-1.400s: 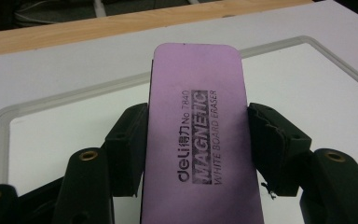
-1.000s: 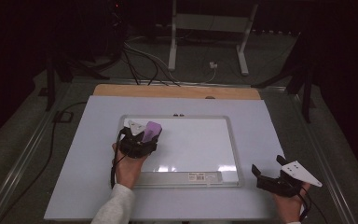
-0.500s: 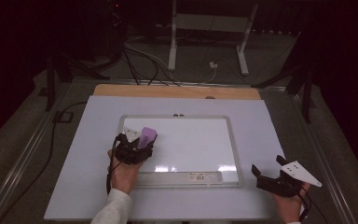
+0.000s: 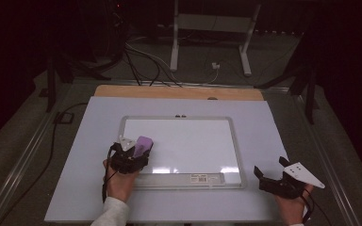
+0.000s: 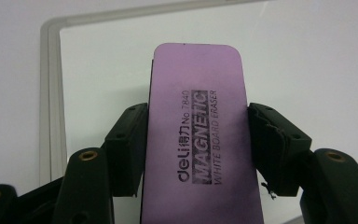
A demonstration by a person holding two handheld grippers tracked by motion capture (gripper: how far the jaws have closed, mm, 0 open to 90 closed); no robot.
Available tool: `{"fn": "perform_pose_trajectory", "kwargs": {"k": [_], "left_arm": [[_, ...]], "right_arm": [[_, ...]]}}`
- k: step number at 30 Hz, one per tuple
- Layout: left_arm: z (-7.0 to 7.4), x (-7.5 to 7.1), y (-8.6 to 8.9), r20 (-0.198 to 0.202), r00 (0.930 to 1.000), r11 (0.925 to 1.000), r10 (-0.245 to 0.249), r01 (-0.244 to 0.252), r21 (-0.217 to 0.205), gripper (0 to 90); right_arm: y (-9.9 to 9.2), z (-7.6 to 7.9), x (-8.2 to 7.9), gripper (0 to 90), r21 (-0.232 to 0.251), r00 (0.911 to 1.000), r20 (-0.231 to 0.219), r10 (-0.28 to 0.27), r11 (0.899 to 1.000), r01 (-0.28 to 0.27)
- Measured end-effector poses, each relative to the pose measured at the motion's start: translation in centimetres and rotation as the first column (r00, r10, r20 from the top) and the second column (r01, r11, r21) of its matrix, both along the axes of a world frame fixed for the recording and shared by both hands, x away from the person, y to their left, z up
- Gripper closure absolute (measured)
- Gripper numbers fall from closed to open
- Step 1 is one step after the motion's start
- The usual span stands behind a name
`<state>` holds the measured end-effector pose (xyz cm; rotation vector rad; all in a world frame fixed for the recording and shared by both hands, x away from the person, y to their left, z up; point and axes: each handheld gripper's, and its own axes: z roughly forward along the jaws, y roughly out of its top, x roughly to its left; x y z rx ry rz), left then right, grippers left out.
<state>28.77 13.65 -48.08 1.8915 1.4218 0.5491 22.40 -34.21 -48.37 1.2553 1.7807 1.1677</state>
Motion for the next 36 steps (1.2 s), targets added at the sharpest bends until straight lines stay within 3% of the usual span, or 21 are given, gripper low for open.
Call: {"fn": "perform_pose_trajectory", "kwargs": {"k": [10,17,20,23,25,28,36], "left_arm": [[-0.6,-1.1,0.9,-0.029,0.9995,1.0000,0.010,-0.010,-0.001,41.9],[-1.6,-1.0,1.1,-0.057,0.9983,0.9999,-0.011,0.011,-0.004,41.1],[-1.1,-1.3,1.0,-0.007,0.9998,0.9999,-0.016,0.016,0.006,35.5],[-0.4,-1.8,0.7,0.049,0.9973,0.9981,-0.056,0.054,0.029,34.9],[-0.1,-2.1,0.5,0.057,0.9938,0.9944,-0.095,0.092,0.051,38.1],[-0.4,-2.0,0.3,0.038,0.9935,0.9919,-0.108,0.105,0.073,41.0],[-0.9,-1.5,1.1,-0.008,0.9972,0.9954,-0.074,0.075,0.060,39.6]], "right_arm": [[0.0,0.0,0.0,0.1,-0.003,1.0000,-0.001,0.001,1.000,-0.001],[0.1,0.0,0.0,0.1,-0.004,1.0000,-0.004,0.003,1.000,-0.003],[0.1,0.0,0.0,0.1,-0.003,1.0000,-0.003,0.001,1.000,-0.001],[0.0,0.0,0.0,0.1,0.001,1.0000,-0.002,-0.001,1.000,0.001],[0.0,0.0,0.0,0.1,0.001,1.0000,-0.002,-0.001,1.000,0.001],[0.1,0.0,0.0,0.1,-0.002,1.0000,-0.003,0.001,1.000,-0.001],[0.0,0.0,0.0,0.1,0.001,1.0000,-0.003,-0.002,1.000,0.002]]}}
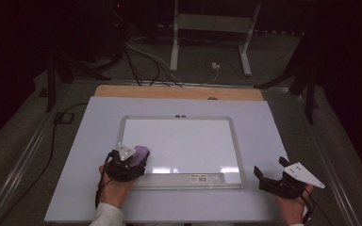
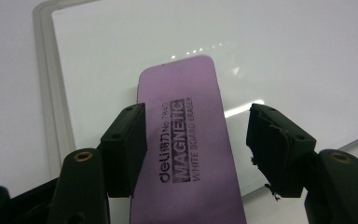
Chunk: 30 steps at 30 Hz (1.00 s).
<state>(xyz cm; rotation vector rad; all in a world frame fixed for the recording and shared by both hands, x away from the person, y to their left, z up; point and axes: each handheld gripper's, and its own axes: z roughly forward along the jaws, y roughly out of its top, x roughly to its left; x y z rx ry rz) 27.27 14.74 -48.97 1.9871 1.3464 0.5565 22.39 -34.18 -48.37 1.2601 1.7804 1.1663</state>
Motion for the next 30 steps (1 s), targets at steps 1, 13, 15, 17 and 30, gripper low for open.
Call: {"fn": "perform_pose_trajectory", "kwargs": {"k": [1,13,15,17,30], "left_arm": [[0.0,0.0,0.1,-0.003,1.0000,1.0000,0.003,-0.003,0.000,39.6],[-0.2,0.3,0.6,-0.027,0.9990,0.9992,0.035,-0.036,-0.015,40.7],[-0.3,0.4,0.7,-0.044,0.9984,0.9992,0.035,-0.036,-0.020,40.4],[-0.6,0.4,0.9,-0.056,0.9977,0.9990,0.038,-0.039,-0.020,40.5],[-0.2,-0.4,1.9,-0.036,0.9889,0.9888,0.144,-0.145,-0.033,61.0]], "right_arm": [[0.0,0.0,0.0,0.1,-0.001,1.0000,0.000,0.002,1.000,-0.002],[0.1,0.0,0.0,0.1,-0.004,1.0000,0.000,0.003,1.000,-0.003],[0.1,0.0,0.0,0.1,-0.005,1.0000,0.000,0.003,1.000,-0.003],[0.1,0.0,0.0,0.1,-0.005,1.0000,0.000,0.002,1.000,-0.002],[0.1,0.0,0.0,0.1,-0.005,1.0000,0.000,0.003,1.000,-0.003]]}}
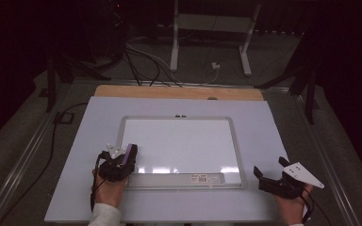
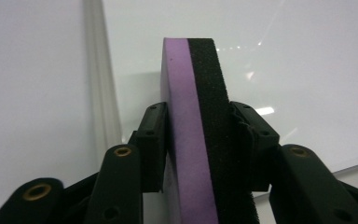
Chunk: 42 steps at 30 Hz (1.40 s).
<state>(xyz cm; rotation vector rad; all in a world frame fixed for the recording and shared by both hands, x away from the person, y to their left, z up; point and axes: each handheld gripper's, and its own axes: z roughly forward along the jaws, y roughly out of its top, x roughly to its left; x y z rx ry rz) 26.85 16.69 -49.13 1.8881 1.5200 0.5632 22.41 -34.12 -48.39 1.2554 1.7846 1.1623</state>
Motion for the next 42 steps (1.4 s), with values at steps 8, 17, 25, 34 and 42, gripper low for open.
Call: {"fn": "perform_pose_trajectory", "kwargs": {"k": [8,17,25,34,42], "left_arm": [[0.0,-0.9,-0.1,0.001,0.9985,0.9985,0.054,-0.054,0.002,61.9],[0.0,-1.7,0.1,0.014,0.9946,0.9947,0.103,-0.103,0.005,62.4],[0.0,-2.2,0.7,0.020,0.9906,0.9905,0.135,-0.136,0.024,62.4],[0.1,-2.3,1.1,0.040,0.9893,0.9893,0.140,-0.142,0.034,61.5],[0.0,-2.0,1.0,0.060,0.9939,0.9957,0.092,-0.091,-0.018,46.9]], "right_arm": [[0.1,0.0,0.0,0.1,0.000,1.0000,-0.002,0.001,1.000,-0.001],[0.0,0.0,0.0,0.1,0.001,1.0000,0.000,0.000,1.000,0.000],[0.1,0.0,0.0,0.1,0.002,1.0000,0.001,0.001,1.000,-0.001],[0.1,0.0,0.0,0.1,0.001,1.0000,0.000,0.002,1.000,-0.002],[0.1,0.1,-0.1,0.1,0.005,1.0000,0.003,-0.001,1.000,0.001]]}}
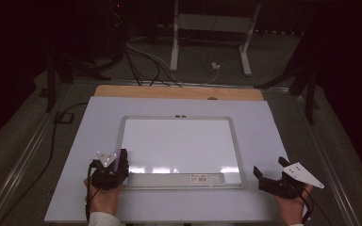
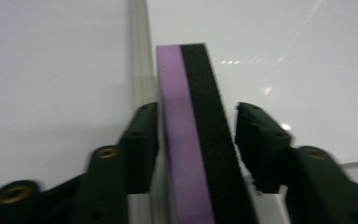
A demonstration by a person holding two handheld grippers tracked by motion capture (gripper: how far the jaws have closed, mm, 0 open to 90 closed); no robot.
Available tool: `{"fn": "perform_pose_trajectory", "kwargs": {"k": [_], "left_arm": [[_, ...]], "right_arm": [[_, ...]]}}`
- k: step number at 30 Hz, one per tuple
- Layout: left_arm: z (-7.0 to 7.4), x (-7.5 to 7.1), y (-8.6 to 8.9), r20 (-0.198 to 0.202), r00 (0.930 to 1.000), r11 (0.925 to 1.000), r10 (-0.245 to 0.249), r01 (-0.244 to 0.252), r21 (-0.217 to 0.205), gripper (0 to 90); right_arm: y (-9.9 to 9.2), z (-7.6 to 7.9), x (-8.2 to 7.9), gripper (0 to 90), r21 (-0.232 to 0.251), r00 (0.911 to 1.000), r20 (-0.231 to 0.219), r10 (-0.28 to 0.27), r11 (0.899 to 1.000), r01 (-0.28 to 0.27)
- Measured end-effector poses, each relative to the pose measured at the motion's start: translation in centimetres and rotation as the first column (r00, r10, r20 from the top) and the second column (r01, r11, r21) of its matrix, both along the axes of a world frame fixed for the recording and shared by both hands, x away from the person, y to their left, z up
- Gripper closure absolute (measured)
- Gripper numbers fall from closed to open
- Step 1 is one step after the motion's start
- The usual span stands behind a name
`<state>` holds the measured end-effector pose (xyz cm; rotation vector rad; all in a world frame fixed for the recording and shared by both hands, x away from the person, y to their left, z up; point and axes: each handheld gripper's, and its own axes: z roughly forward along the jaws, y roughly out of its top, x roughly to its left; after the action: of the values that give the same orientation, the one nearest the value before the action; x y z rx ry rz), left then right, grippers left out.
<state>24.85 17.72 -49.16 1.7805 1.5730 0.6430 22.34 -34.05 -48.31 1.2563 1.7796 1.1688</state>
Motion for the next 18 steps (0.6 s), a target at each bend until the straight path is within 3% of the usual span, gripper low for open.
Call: {"fn": "perform_pose_trajectory", "kwargs": {"k": [3,7,10,15,18], "left_arm": [[0.6,0.1,0.3,0.033,0.9983,0.9983,-0.048,0.049,-0.032,37.0],[1.6,0.3,0.7,0.097,0.9895,0.9928,-0.106,0.111,-0.045,27.0],[2.5,0.4,1.4,0.144,0.9819,0.9896,-0.123,0.132,-0.057,20.0],[3.8,0.8,3.0,0.215,0.9669,0.9823,-0.137,0.160,-0.097,16.1],[4.1,1.1,4.0,0.230,0.9631,0.9778,-0.140,0.171,-0.121,9.7]], "right_arm": [[0.0,0.0,0.0,0.1,0.001,1.0000,0.001,-0.001,1.000,0.001],[0.0,0.0,0.0,0.1,-0.003,1.0000,0.005,0.002,1.000,-0.002],[0.0,0.0,0.0,0.1,-0.002,1.0000,0.005,0.001,1.000,-0.001],[0.0,0.0,0.0,0.1,-0.002,1.0000,0.006,0.001,1.000,-0.001],[0.0,0.0,0.0,0.1,-0.001,1.0000,0.007,0.001,1.000,-0.001]]}}
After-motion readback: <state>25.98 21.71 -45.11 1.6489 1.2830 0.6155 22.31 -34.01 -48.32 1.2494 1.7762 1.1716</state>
